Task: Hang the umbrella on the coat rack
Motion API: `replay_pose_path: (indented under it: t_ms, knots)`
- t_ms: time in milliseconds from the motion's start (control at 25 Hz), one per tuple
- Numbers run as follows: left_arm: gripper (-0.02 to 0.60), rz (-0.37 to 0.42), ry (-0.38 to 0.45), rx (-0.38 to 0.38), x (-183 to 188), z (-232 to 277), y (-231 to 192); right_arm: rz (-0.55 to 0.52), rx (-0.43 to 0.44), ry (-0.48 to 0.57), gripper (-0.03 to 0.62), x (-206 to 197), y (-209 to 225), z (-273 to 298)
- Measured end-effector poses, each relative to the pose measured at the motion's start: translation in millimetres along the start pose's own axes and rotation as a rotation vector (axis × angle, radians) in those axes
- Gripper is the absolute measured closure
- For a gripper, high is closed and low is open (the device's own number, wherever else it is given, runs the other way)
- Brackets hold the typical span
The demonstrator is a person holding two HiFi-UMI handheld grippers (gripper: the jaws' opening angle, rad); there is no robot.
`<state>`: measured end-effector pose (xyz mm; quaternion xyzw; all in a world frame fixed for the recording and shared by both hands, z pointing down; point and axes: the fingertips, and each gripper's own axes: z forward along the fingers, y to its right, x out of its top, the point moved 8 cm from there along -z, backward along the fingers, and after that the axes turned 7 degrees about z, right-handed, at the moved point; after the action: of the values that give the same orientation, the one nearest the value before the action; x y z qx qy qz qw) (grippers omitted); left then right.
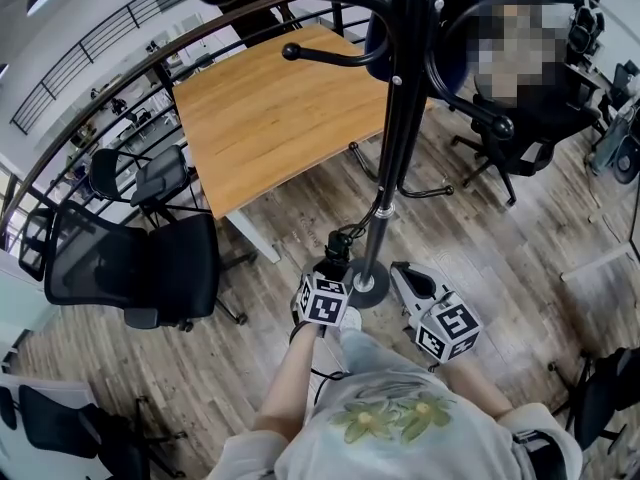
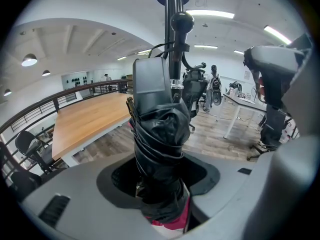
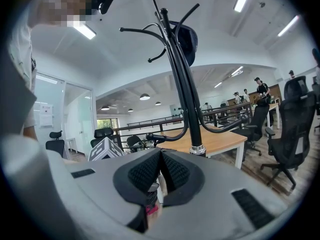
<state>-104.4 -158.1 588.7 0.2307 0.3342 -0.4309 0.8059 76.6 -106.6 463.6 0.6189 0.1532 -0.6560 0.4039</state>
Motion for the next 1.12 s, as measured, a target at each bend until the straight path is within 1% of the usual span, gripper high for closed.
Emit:
replay_pose_path:
  t_ms: [160,440,920,1120]
  knots:
    - [0.347,-0.001,-0.007,-0.008,-2,3,0,-0.005,-0.002,-0.004,0.589,2,-1,2]
    - [0.347,0.026,-0.011,-0.017,-11,8,2,-0.002,-0.008,-0.024,0.589,-4,-2,4]
    - [0.345,0.094,-0.017,-0.051,-20,18,11,0.004,-0.001,-0.055,0.589,-13,-9,9]
    - [0.342,0.129,-0.001,-0.068,-19,27,19,0.007,-0.005,-0.064,0.589,-15,-8,8]
